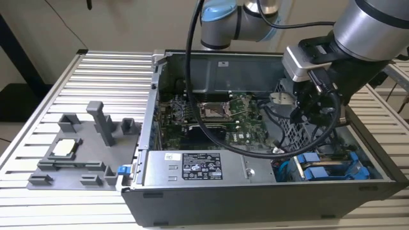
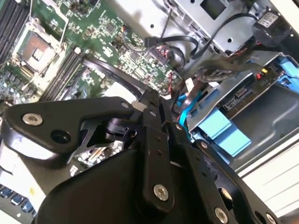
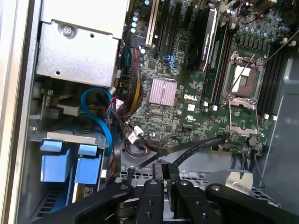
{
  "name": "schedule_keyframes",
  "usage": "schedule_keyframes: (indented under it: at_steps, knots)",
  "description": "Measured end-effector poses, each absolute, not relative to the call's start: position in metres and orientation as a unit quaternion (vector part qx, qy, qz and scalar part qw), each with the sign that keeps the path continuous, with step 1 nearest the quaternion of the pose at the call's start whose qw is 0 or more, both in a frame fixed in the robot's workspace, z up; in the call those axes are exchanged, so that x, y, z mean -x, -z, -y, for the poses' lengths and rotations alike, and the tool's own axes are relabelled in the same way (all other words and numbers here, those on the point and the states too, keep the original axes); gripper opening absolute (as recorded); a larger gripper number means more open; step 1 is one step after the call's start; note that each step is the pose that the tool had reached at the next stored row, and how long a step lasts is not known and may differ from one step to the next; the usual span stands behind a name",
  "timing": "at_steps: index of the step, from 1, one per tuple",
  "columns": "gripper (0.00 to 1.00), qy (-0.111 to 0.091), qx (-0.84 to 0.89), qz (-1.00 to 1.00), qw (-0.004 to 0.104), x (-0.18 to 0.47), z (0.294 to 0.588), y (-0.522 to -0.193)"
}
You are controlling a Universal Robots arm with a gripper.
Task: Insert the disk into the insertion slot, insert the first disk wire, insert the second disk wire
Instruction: 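Insert the second disk wire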
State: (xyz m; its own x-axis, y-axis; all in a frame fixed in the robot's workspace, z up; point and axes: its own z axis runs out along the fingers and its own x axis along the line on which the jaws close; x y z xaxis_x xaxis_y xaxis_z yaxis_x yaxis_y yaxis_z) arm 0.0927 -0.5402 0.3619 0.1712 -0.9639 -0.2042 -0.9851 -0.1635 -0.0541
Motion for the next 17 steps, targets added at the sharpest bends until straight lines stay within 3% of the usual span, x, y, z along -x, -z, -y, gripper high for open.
schedule_keyframes:
  at_steps: [17]
  knots:
    - [0.16,-0.059,0.761,-0.642,0.076,-0.111,0.570,-0.361]
